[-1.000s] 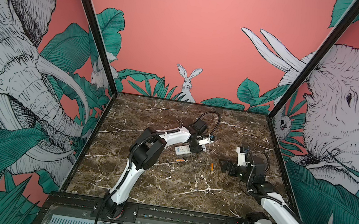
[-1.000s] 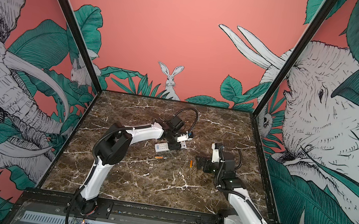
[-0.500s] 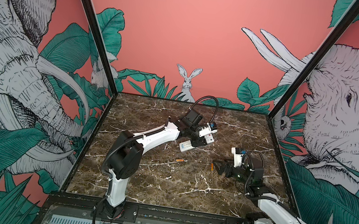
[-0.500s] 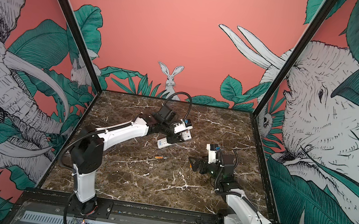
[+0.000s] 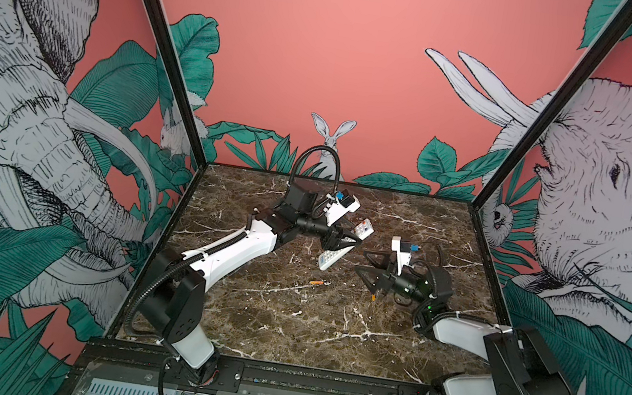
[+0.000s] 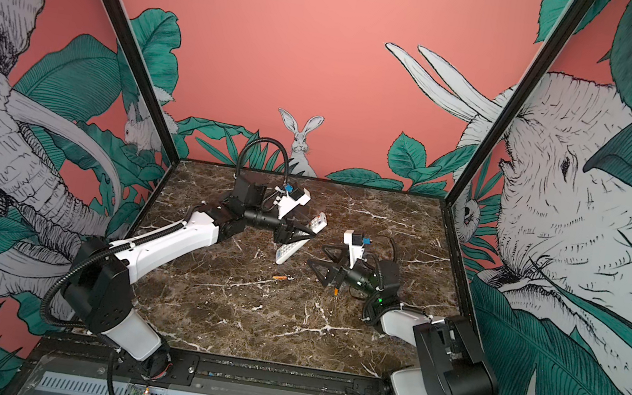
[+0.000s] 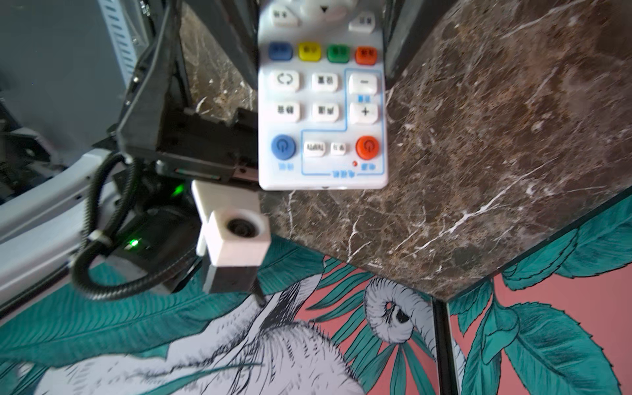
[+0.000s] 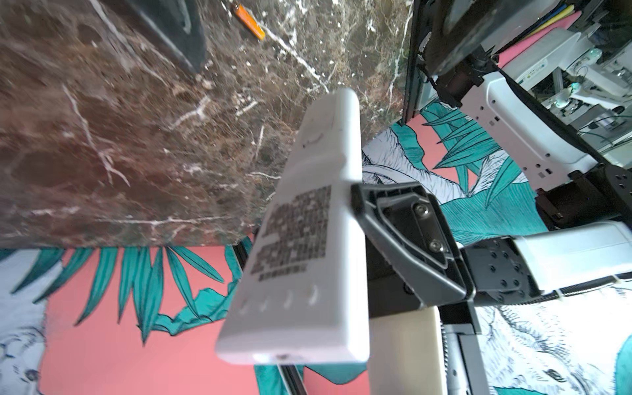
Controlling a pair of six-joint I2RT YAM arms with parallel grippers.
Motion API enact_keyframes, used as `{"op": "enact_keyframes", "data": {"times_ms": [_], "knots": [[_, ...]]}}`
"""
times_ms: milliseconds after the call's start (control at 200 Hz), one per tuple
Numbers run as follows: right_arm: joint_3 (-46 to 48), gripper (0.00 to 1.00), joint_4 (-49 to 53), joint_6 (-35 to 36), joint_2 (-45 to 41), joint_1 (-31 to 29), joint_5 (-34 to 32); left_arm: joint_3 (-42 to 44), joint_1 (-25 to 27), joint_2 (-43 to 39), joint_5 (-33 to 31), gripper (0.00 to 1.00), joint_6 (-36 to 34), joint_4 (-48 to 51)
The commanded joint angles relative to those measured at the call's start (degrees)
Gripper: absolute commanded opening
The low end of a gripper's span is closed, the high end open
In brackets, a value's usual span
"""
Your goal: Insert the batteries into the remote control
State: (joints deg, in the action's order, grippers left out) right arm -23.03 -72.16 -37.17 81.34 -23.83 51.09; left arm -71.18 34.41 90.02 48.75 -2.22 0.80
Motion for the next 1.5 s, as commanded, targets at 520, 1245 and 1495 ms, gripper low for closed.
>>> {"op": "enact_keyframes", "data": {"times_ms": [520, 1245, 1495], "knots": [[-9.72, 0.98, -8.80, 1.62, 5.87, -8.54, -2.49, 7.40, -2.86, -5.37, 9.84, 0.40, 27.45, -35.77], [-12.48, 0.54, -8.86, 2.01, 7.62, -10.55, -9.05, 10.76, -4.12, -5.12, 9.73, 0.40, 36.42, -48.29], [-12.73, 0.45, -8.78, 1.54, 7.68, -10.54, -9.08, 11.41, -4.63, -5.94, 9.09, 0.53, 34.75, -45.89]]}}
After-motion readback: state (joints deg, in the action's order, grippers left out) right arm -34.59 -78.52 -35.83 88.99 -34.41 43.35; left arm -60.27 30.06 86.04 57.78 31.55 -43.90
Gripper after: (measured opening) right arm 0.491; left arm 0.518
